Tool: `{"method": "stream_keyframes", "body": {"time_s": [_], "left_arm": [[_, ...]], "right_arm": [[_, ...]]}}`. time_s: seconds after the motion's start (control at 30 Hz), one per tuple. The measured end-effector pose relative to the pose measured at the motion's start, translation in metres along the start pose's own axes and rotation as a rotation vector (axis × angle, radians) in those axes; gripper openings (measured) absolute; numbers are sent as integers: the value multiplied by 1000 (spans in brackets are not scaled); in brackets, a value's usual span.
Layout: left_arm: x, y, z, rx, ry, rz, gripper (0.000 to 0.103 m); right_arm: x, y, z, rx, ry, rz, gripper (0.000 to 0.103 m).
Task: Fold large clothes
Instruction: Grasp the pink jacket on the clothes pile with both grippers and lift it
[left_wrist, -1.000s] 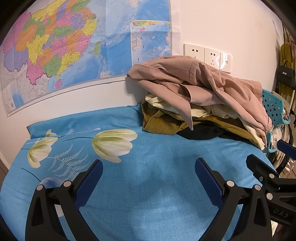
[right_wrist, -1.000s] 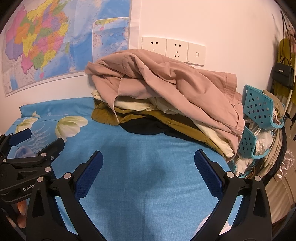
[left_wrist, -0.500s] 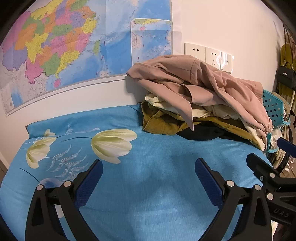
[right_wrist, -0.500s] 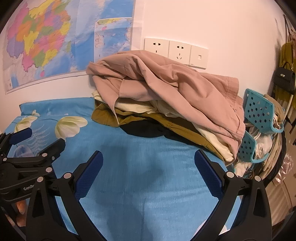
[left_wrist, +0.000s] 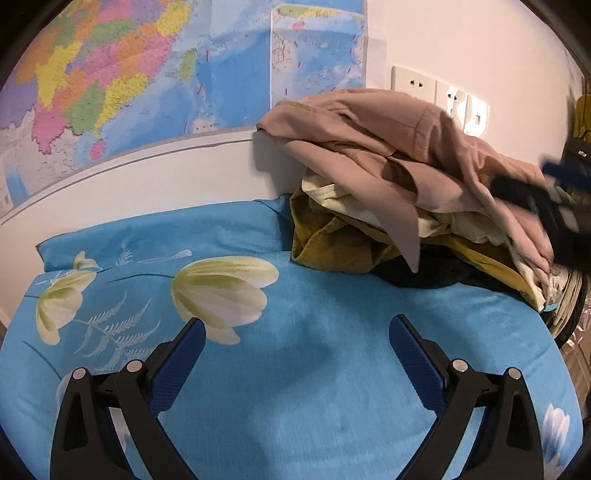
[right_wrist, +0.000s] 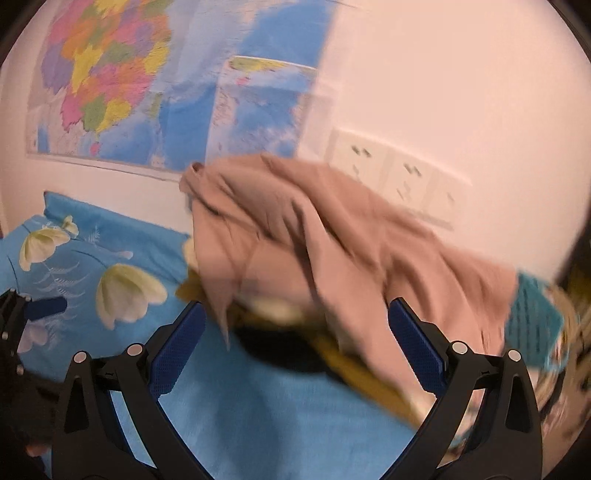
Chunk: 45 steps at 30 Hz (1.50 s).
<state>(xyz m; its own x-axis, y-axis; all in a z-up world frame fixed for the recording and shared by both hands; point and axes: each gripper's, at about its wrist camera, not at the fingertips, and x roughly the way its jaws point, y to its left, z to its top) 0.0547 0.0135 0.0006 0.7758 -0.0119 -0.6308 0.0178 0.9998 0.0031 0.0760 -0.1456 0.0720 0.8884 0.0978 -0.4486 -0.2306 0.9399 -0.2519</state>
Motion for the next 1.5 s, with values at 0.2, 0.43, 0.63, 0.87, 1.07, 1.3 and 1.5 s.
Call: {"method": "stream_keyframes", "body": {"time_s": [0.2, 0.43, 0.63, 0.87, 1.07, 1.3, 1.5], "left_arm": [[25, 8, 15, 3, 25, 13, 96], [50, 16, 24, -6, 52, 3, 96], [64, 19, 27, 0, 68, -17, 96], [68, 16, 38, 15, -7, -115, 96], [70, -13, 47, 136, -79, -251, 96], [79, -26, 81, 159, -225, -241, 96], [96, -37, 106, 237, -238, -285, 96]], "right_arm": [[64, 20, 49, -201, 11, 29, 96], [120, 39, 58, -381, 108, 28, 54], [112, 16, 66, -348, 103, 69, 10], [58, -64, 103, -93, -39, 120, 9], [21, -116, 125, 16, -123, 135, 8], [-12, -152, 129, 97, -202, 159, 8], [-28, -195, 129, 200, -251, 175, 8]]}}
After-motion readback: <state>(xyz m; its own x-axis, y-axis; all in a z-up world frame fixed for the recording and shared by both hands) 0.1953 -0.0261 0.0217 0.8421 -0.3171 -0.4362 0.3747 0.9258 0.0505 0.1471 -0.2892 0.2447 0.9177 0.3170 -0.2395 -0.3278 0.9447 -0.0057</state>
